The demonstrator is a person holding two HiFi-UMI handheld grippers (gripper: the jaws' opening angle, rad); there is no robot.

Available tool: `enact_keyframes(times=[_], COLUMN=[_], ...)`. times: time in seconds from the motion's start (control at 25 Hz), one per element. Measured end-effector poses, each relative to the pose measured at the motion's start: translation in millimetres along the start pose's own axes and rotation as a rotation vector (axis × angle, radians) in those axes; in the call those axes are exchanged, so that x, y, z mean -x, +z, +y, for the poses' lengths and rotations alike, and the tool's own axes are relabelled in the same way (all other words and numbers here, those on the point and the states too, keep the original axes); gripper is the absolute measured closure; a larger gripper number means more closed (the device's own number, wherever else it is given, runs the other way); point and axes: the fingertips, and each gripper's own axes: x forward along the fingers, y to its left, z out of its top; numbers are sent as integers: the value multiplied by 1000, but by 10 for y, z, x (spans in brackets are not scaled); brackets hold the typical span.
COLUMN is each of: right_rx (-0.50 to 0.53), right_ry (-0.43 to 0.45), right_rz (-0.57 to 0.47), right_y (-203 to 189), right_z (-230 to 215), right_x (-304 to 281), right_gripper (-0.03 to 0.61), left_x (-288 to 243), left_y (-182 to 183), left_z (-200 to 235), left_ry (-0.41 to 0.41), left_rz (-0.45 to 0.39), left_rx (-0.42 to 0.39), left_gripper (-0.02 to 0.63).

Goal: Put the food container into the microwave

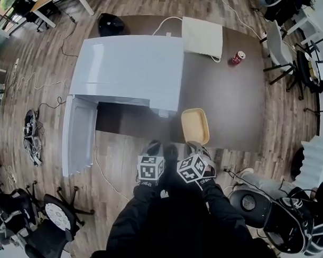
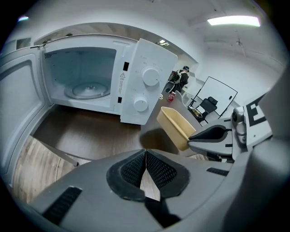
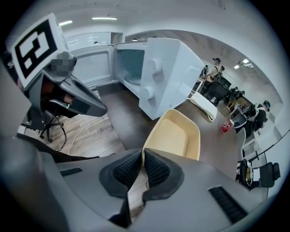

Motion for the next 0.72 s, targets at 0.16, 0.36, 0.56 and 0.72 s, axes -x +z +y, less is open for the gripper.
enact_keyframes(times=[0.16,0.36,0.56,0.72], right_rx=[29,64,89,119], right_ry=[25,52,83,126], right_rz=[0,-5,-8,-13], right_y=[26,39,117,209], right_z=[215,383,552,736], right_x=[8,0,-8,-13], right_gripper=[543,543,543,543], left_x=[70,122,208,247], left_y=[-110,-235,-314,-364], left_z=[122,240,363,462], left_ry=[19,42,59,74], left_rz=[3,-1,4,3], left_rx=[22,48,72,97], left_gripper=[580,580,580,580])
